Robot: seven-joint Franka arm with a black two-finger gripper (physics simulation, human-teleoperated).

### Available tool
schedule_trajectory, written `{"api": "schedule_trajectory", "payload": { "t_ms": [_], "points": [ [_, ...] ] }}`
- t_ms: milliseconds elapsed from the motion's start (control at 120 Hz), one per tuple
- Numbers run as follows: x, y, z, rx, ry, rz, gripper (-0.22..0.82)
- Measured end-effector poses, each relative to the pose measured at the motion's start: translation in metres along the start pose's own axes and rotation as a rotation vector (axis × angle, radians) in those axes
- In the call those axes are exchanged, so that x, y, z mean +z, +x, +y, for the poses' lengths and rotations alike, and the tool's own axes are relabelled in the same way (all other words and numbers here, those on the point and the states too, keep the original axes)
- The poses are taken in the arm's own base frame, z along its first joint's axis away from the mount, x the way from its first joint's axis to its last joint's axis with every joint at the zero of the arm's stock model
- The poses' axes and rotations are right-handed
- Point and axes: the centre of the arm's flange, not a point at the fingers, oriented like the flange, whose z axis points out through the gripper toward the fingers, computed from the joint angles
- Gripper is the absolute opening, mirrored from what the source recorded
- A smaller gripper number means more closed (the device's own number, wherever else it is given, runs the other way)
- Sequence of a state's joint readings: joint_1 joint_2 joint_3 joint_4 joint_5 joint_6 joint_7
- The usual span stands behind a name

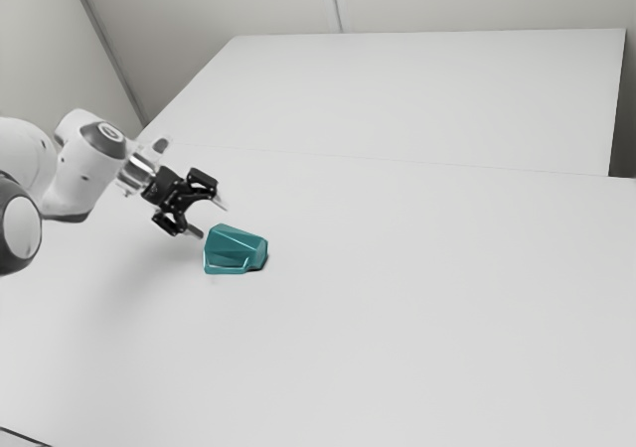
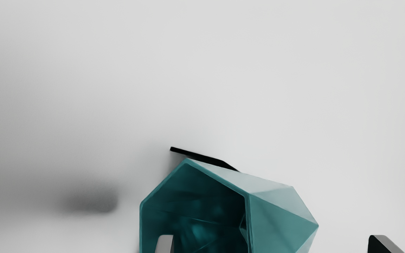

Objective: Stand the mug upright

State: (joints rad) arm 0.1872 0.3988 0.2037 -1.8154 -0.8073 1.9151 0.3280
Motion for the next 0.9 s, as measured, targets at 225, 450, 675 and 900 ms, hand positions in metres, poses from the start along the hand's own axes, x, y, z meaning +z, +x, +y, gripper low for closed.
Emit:
{"api": "schedule_trajectory", "payload": {
  "t_ms": [225,450,675,900],
  "points": [
    [0.021,0.006,-0.010,-0.016,-0.078,-0.015,0.60],
    [0.033,0.009,-0.012,-0.012,-0.130,-0.030,0.51],
    [0.037,0.010,-0.010,-0.001,-0.177,-0.023,0.31],
    [0.040,0.010,-0.004,0.021,-0.202,-0.018,0.05]
  ]
}}
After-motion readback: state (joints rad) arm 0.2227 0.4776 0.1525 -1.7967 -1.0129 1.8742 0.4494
